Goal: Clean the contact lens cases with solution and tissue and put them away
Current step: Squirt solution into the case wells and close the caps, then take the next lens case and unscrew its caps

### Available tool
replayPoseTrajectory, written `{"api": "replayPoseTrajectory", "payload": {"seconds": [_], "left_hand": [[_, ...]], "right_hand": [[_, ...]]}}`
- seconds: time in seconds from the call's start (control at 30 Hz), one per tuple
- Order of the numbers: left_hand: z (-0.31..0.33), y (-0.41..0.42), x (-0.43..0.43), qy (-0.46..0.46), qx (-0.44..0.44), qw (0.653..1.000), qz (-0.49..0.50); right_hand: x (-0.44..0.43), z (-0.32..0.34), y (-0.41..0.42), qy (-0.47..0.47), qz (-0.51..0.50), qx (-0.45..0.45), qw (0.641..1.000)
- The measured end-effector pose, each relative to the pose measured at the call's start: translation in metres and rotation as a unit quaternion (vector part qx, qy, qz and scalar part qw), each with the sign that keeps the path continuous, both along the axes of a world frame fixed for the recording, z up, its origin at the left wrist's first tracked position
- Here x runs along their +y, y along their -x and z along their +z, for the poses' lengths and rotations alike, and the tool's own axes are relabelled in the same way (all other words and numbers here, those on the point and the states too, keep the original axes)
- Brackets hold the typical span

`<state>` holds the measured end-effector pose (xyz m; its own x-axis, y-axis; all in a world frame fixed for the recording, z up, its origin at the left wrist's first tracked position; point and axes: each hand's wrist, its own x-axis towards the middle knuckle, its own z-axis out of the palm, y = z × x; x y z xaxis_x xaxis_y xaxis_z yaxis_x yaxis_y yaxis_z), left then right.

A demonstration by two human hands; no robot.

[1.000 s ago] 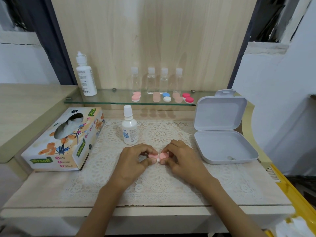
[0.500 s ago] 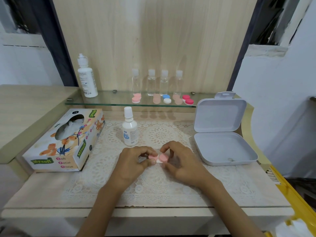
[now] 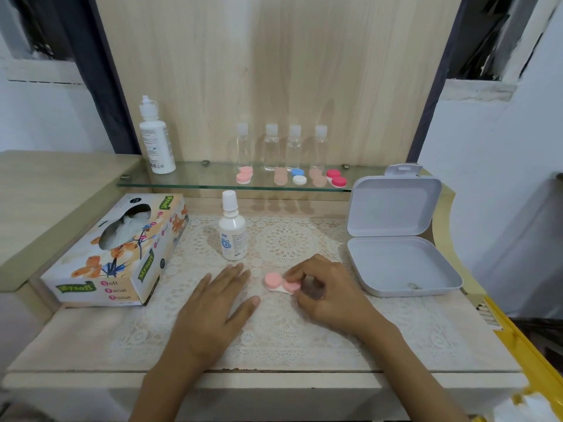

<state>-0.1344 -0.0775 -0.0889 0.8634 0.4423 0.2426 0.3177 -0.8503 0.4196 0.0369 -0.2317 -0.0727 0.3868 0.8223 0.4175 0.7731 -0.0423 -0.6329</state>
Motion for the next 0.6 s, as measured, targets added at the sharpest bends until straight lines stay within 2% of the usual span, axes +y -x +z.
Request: {"api": "replayPoseTrajectory", "payload": {"seconds": [0.4,0.6], "left_hand": [[0.002,-0.001,-0.005,-0.069,0.063,0.996,0.006],[0.005,-0.002,-0.008,-0.070,0.066,0.995,0.010]], "right_hand": [[0.003,0.004,-0.002,-0.003,-0.021,0.005,1.000],[0.021,0.036,-0.013,-0.081,-0.080,0.007,0.994]]}}
